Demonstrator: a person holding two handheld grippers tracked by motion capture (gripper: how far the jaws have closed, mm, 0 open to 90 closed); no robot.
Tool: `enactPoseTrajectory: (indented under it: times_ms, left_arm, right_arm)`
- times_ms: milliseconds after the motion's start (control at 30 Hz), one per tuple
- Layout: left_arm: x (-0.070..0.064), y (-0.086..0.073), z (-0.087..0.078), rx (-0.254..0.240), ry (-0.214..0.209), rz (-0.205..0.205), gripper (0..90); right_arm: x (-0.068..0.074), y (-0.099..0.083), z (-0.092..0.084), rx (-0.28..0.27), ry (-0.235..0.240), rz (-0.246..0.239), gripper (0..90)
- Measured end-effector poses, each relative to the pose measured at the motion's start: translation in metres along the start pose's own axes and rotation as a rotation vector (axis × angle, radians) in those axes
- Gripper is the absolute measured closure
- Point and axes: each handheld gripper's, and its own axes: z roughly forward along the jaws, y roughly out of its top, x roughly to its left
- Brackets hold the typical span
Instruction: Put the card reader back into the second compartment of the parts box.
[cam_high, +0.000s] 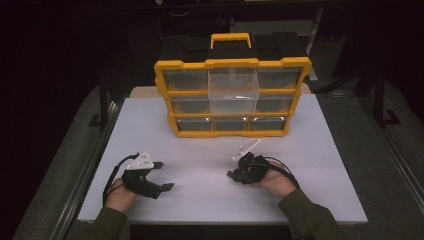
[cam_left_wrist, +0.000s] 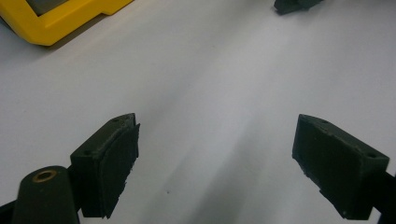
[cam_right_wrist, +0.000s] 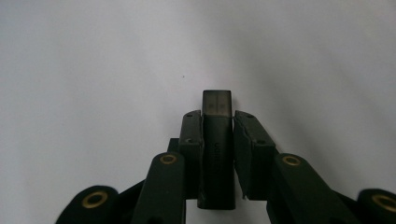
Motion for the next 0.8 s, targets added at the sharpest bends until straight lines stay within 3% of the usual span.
enactPoseTrajectory:
  times_ms: [800]
  left_arm:
    - [0.0,0.0,0.0,0.0,-0.002,-0.001,14.5]
  right_arm:
    - [-0.013,0.0,-0.032,-0.011,0.024,-0.007,72.4]
